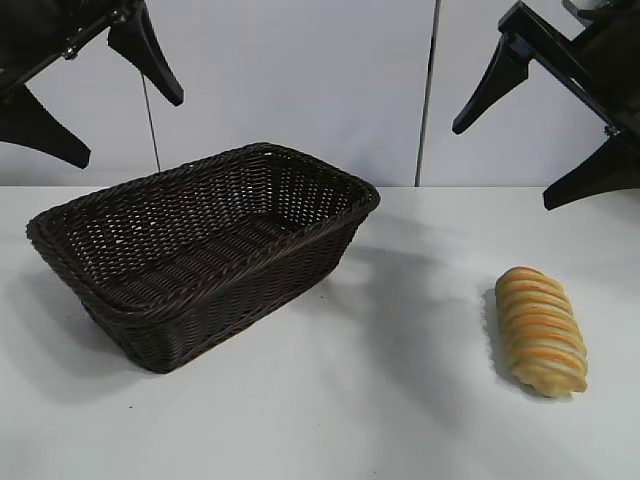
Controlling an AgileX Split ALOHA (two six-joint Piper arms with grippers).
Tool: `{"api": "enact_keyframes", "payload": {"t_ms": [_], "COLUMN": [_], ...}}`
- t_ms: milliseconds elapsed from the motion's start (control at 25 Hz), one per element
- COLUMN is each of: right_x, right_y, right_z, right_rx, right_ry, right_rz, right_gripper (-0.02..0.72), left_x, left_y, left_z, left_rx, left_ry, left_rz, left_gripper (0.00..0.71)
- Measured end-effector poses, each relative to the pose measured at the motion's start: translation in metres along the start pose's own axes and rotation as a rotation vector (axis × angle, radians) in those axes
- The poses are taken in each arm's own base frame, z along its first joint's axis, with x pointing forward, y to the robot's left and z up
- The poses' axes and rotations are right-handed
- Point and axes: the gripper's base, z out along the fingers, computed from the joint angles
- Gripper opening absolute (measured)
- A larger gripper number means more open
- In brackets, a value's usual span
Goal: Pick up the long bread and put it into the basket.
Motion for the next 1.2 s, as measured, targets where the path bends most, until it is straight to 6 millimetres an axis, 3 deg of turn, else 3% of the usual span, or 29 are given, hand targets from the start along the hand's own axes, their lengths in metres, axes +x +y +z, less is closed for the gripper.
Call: {"api": "enact_keyframes", "payload": {"t_ms": [640,1200], "right_x": [0.0,0.0], "right_y": [0.0,0.0], "right_z": [0.0,0.0], "right_rx": [0.0,0.002], "right_ry": [0.0,-0.005], "right_rz": [0.0,-0.001], "right_gripper": [0.683,0.683], "left_x": [-0.001,-0.025], "left_y": [0.0,0.001], "left_z": [0.0,-0.003], "left_rx": [-0.001,-0.012], "left_ry": [-0.01,-0.278], "left_rz": [0.0,-0.004], "left_gripper": [0.695,0.695]}}
